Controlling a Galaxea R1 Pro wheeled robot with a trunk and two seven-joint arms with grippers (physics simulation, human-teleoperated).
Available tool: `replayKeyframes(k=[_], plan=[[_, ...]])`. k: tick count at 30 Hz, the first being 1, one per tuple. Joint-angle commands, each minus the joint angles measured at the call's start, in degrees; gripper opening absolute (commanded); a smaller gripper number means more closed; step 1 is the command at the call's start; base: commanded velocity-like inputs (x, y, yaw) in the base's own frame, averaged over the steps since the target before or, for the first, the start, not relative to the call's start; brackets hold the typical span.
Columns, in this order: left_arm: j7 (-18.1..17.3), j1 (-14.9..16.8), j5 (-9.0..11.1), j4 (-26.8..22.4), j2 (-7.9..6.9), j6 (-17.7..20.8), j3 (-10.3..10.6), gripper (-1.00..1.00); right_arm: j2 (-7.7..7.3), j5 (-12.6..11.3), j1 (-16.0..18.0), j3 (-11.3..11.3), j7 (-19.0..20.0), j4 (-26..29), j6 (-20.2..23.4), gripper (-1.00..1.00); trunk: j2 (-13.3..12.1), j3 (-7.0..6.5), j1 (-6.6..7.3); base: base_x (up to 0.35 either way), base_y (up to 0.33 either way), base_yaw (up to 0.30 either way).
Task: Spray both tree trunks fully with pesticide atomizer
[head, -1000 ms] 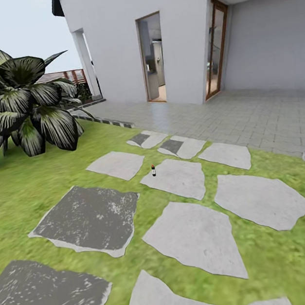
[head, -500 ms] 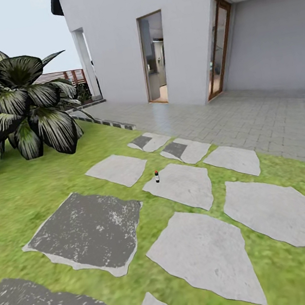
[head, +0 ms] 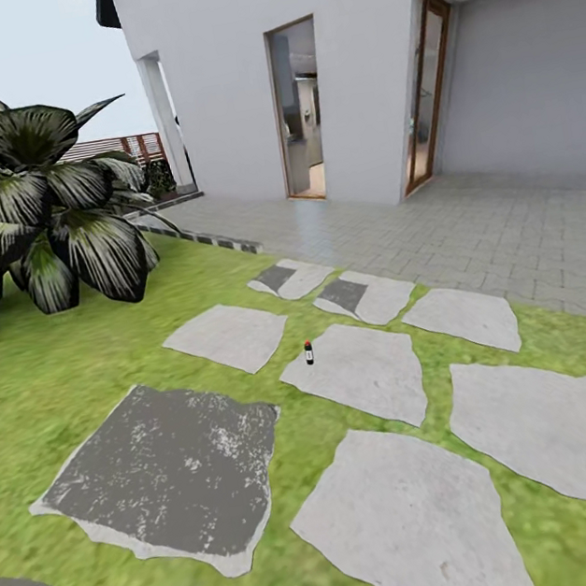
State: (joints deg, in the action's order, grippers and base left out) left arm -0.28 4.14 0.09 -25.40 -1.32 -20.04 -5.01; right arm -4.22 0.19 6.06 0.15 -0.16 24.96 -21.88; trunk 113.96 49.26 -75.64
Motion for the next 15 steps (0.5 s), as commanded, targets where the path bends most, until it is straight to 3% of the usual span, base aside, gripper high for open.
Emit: replayKeyframes(k=[1,15], plan=[[-0.03,0.0,0.0,0.0,0.0,0.0,0.0,1.0,0.0,0.03,0.0,0.04,-0.01,0.0,0.0,1.0,0.0,0.0,0.0,0.34,0.079,0.0],[0.01,-0.01,0.0,0.0,0.0,0.0,0.0,1.0,0.0,-0.08,0.0,0.12,0.04,0.0,0.0,1.0,0.0,0.0,0.0,0.34,0.079,0.0]])
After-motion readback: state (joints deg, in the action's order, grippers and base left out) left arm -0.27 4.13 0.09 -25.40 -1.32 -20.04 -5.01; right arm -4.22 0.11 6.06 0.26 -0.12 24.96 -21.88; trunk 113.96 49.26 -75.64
